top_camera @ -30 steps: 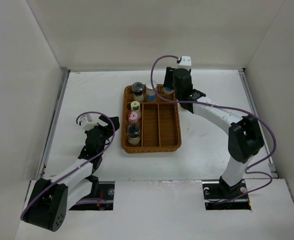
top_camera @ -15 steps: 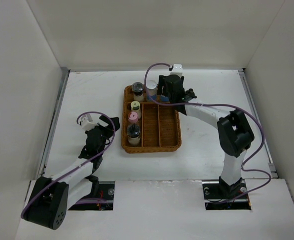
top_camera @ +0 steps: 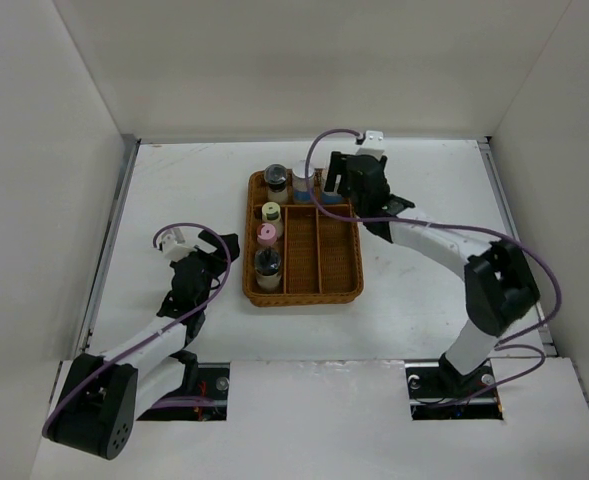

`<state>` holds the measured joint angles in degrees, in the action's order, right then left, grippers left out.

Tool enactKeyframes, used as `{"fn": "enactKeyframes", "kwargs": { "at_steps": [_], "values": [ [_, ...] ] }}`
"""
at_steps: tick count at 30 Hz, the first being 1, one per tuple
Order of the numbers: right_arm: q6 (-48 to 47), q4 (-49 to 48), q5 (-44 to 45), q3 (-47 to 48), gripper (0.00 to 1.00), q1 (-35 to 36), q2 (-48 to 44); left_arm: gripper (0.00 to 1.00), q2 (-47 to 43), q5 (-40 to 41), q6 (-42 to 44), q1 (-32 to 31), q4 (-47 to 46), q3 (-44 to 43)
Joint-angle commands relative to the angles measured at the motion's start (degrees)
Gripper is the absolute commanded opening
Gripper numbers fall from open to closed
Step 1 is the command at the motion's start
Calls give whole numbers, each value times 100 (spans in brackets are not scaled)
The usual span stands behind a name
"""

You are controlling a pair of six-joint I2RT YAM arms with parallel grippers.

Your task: Organize the condiment bottles

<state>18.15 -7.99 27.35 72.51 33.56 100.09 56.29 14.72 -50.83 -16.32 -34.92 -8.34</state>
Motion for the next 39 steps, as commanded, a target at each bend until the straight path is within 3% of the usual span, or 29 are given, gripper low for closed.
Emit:
{"fn": "enactKeyframes", "kwargs": {
  "at_steps": [1, 7, 14, 22, 31, 36, 39],
  "values": [
    [-13, -317, 244, -359, 85, -3, -963, 97, -136, 4, 20, 10, -305, 8],
    [92, -169, 341, -1195, 89, -705, -1510, 97, -48, 4, 3, -34, -340, -10],
    [118, 219, 157, -1108, 96, -1163, -852, 97, 40, 13, 12, -69, -340, -36],
    [180, -413, -424, -993, 93, -1321, -342, 97, -13, 5, 20, -43, -323, -19],
    [338, -256, -450, -730, 82, -1427, 168, 97, -4, 83, 64, -78, -314, -36],
    [364, -466, -197, -1036, 56, -1410, -225, 98, 49, 118, 64, -77, -296, -54],
    [268, -704, 216, -1388, 54, -1278, -770, 98, 66, 172, 56, -60, -288, -45]
  ]
}}
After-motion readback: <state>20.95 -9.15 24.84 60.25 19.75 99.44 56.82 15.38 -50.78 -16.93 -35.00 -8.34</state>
